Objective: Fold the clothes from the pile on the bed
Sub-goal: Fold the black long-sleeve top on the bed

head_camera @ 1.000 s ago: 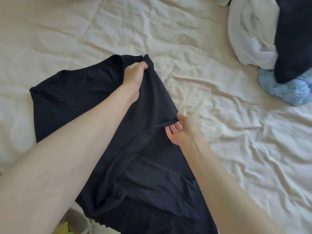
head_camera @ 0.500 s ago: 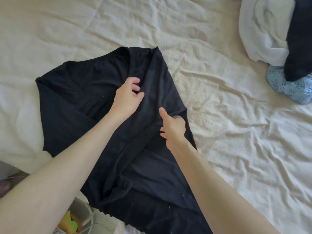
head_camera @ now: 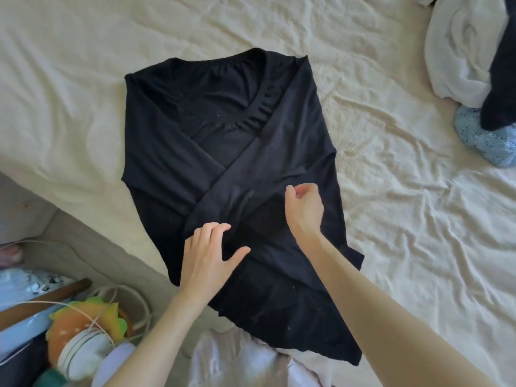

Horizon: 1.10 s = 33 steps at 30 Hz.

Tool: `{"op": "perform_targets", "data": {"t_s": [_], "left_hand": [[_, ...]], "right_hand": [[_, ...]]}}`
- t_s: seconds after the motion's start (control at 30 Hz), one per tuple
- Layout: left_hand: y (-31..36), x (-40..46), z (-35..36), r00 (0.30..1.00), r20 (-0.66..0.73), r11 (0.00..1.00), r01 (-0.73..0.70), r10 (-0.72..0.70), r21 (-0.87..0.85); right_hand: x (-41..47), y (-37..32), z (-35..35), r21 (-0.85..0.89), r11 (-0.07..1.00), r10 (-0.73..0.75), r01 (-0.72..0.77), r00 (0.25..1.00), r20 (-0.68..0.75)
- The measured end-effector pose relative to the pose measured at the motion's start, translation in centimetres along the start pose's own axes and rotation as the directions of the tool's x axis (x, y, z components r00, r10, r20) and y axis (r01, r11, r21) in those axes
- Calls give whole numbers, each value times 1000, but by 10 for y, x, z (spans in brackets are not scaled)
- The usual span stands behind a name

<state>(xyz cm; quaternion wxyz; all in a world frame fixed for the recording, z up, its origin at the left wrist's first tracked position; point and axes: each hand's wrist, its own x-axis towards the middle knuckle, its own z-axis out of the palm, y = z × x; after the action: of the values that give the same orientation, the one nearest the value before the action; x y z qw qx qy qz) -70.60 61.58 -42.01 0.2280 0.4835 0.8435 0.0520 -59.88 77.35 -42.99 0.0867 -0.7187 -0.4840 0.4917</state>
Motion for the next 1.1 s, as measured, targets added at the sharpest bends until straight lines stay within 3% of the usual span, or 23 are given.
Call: {"op": "perform_targets", "data": {"t_s": [0.07,0.13,0.23,0.37,0.5,0.63,0.73,0.8,0.9,1.0,1.1], "left_hand": [[4,-15,8,998,28,997,-53,51,50],[6,-27,15,994,37,989,-104,101,108],[-5,-43,17,992,-16,986,-126,129,112],[-35,-69,2,981,-86,984,-177,174,-30],[-64,-111,-5,976,16,975,-215,216,-64],[-94,-141,7,972,204,988,-96,119,-121],[-111,-132,17,974,226,958,79,-16,-274],[-113,-107,17,971,189,883,212,-143,-419],[-102,-59,8,957,154,756,290,-247,-588],[-87,-19,3,953,152,653,292,-264,-699],[-82,1,2,926,275,585,376,-258,-718]], "right_hand": [[-24,11,7,-102,976,-185,194,978,94],[-44,24,14,-155,951,-221,266,940,259],[-67,41,16,-197,959,-101,202,898,429],[-89,55,5,-178,977,-29,118,898,439],[-105,65,3,-137,990,23,46,885,466],[-118,70,16,-9,988,135,-151,854,503],[-123,73,31,12,983,156,-183,869,469],[-124,71,43,110,961,179,-253,874,452],[-124,67,61,252,894,229,-370,862,453],[-126,62,79,350,851,243,-392,884,399],[-130,64,89,341,866,243,-366,903,354]]}}
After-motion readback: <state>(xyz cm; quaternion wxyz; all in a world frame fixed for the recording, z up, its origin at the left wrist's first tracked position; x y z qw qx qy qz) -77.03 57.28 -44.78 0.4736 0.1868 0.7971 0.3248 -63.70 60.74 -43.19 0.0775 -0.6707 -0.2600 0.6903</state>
